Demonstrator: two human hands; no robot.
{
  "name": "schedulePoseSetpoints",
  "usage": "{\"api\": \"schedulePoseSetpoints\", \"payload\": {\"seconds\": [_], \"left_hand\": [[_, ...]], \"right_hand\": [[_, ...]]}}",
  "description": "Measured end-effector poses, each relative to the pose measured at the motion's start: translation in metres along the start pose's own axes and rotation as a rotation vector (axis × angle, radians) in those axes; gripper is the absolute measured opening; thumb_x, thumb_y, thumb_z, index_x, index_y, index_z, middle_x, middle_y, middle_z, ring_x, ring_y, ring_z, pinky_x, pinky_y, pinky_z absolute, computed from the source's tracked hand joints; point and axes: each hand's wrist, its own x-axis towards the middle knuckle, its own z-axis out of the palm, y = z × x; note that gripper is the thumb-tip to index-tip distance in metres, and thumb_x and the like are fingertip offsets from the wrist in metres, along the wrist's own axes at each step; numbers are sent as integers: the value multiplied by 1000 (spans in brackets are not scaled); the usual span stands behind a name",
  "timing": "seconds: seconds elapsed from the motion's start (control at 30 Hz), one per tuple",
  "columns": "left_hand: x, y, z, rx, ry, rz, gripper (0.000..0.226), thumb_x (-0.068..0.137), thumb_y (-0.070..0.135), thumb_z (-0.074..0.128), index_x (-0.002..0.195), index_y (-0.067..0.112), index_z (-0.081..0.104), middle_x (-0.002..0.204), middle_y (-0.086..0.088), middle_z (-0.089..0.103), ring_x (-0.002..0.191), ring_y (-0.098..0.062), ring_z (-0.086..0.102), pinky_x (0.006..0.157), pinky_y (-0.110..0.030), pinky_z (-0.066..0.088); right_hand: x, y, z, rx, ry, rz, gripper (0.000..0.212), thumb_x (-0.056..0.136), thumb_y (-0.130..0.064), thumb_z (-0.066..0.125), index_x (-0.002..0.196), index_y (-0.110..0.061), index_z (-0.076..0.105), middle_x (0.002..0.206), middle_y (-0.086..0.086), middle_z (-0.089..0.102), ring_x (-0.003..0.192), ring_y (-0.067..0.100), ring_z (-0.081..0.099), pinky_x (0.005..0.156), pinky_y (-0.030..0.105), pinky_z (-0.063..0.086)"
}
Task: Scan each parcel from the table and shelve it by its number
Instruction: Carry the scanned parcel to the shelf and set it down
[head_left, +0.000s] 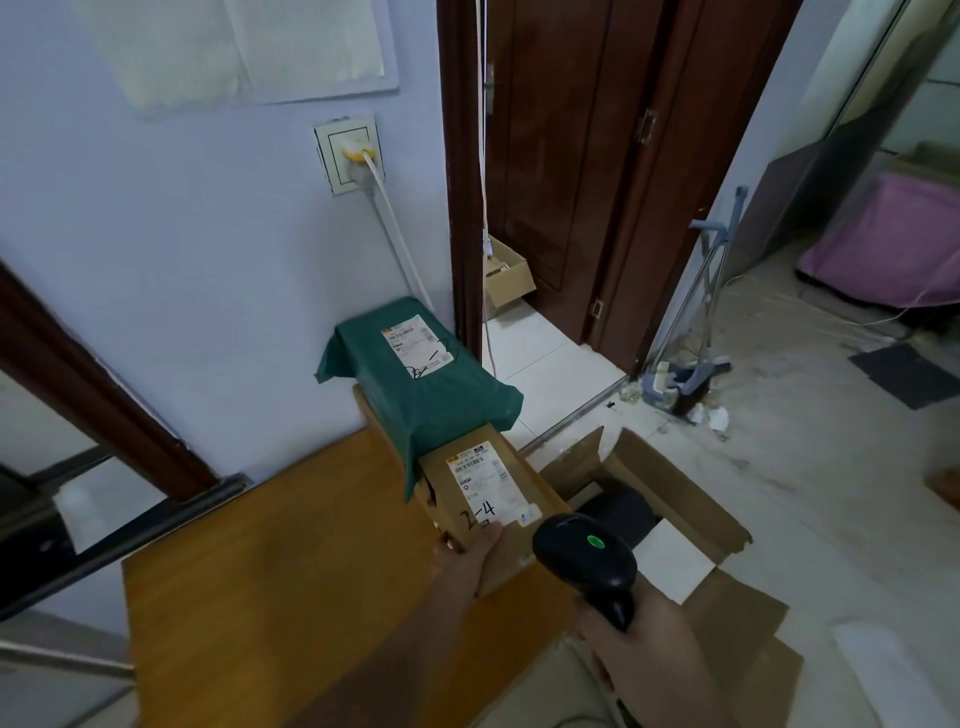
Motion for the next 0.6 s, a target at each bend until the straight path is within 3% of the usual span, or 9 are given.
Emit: {"api": "schedulePoseSetpoints", "payload": {"seconds": [0.13,0.27,0.37,0.6], "left_hand": [[-18,1,-5,20,10,78,139,46,68,97,159,24,28,129,2,65,110,-24,70,94,-50,62],[-31,-5,-11,147,-4,244,107,69,42,96,150,40,26,121,16,64,101,-4,68,71,-22,62],[-40,-7,-14,238,-2,334,117,56,61,95,147,52,23,125,21,64,107,-3,69,75,-23,63],[-55,-13,-11,319,-1,433,120,56,68,94,152,53,24,139,21,56,122,-6,63,96,-39,62]], "right_hand": [[3,-3,10,11,41,-50,14,86,-23,70,79,-22,57,66,2,60,64,16,60,61,25,45],[2,-8,16,45,28,-27,14,86,-18,67,78,-17,57,68,8,59,63,22,59,62,29,45],[0,-11,17,62,12,-38,10,89,-18,66,83,-17,57,69,11,63,58,20,59,58,29,48],[-7,-10,17,46,10,-70,16,91,-15,65,79,-16,54,59,2,57,47,9,53,50,18,40]]}}
